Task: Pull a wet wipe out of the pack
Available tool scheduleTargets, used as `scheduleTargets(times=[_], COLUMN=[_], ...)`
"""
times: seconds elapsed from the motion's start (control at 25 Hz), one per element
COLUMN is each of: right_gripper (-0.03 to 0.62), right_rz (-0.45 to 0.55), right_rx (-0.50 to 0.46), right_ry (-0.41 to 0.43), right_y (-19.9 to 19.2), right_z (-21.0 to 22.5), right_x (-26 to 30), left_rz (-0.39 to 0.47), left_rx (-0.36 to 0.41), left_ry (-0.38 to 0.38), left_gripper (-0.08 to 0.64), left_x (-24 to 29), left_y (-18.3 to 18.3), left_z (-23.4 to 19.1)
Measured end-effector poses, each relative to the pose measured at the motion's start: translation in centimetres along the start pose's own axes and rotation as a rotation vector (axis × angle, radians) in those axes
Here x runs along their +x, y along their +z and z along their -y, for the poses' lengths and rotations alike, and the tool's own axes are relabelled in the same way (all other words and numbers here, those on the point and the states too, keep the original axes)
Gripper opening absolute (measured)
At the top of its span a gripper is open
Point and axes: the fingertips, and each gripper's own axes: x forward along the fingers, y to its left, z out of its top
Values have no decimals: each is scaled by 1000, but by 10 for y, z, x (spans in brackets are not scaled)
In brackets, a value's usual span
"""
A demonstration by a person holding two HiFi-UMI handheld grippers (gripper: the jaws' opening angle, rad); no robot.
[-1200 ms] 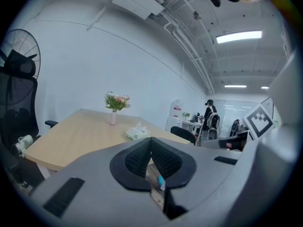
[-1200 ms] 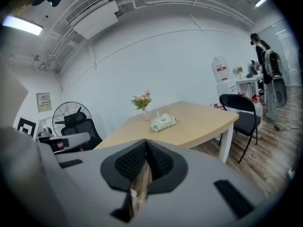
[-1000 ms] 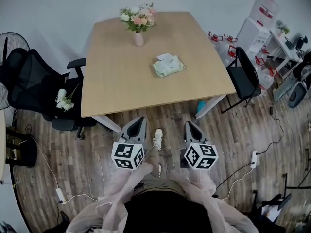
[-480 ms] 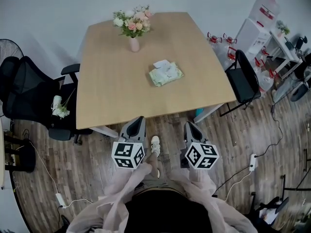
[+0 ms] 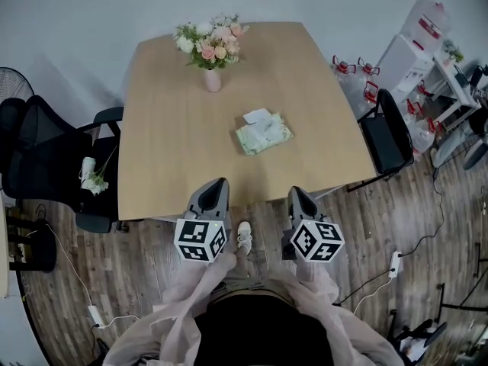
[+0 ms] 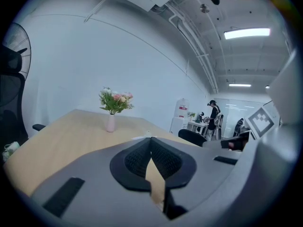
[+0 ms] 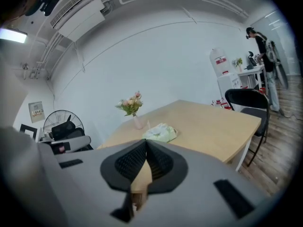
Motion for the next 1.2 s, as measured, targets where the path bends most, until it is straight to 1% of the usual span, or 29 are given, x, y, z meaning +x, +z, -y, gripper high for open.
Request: scheduleTargets(times=[0.32, 0.64, 0.88, 1.12, 1.2], right_gripper=[11, 11, 12, 15, 29], right_rz=[18, 0, -26, -69, -81], right_rx=[31, 43, 36, 33, 36], right_ry=[-49, -61, -28, -10, -1], right_y=[30, 43, 44, 37, 34], right_z=[25, 38, 36, 35, 35], right_x=[49, 98, 134, 165, 173], left_rz=[-10, -32, -50, -78, -89], left_rx=[14, 12, -11, -25, -31], left_ry=[-22, -26, -8, 9, 17], left_gripper=[9, 9, 9, 9, 9], left_x=[58, 103, 125, 141, 146], left_y=[21, 25, 22, 15, 12], left_z=[-17, -40, -62, -80, -86])
